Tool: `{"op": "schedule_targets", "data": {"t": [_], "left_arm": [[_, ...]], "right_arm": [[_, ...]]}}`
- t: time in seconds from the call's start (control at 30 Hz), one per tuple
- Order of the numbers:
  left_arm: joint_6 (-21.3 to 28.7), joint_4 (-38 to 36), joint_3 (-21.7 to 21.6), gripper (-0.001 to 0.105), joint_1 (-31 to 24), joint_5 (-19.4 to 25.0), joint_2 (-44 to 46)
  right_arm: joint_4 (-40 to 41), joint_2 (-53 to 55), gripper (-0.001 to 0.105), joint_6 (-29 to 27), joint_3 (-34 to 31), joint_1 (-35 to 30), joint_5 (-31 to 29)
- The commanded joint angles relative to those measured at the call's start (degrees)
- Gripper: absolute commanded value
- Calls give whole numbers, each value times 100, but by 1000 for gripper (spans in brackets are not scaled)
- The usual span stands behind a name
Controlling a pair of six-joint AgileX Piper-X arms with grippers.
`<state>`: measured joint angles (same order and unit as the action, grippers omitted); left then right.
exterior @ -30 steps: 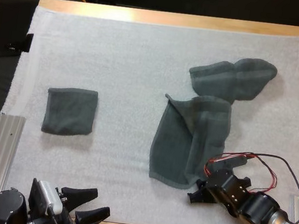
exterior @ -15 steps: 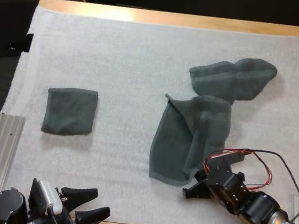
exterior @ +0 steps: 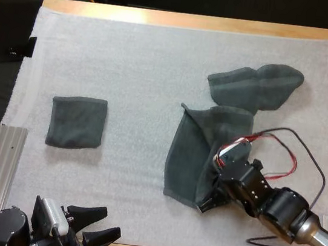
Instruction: Pick towel from pile, fold and stack
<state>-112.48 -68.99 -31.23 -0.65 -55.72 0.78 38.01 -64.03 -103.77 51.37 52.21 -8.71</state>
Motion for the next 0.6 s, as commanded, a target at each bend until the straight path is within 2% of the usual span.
{"op": "schedule_targets", "data": {"t": [0.0, 0.13, 0.3, 0.37, 0.57], "left_arm": [[-50, -14, -5, 64, 30, -54, 778], [-50, -14, -5, 64, 30, -54, 778], [-50, -14, -5, 64, 30, -54, 778], [-50, -14, -5, 64, 30, -57, 778], [-50, -14, -5, 64, 30, -65, 778]], "right_arm": [[381, 1, 6, -310, 156, -2, -50], [880, 1, 6, -575, 319, -2, -50], [1359, 1, 8, -483, 317, -2, -50], [1497, 1, 13, -285, 317, -2, -50], [2110, 1, 43, 348, 317, 8, -2]]}}
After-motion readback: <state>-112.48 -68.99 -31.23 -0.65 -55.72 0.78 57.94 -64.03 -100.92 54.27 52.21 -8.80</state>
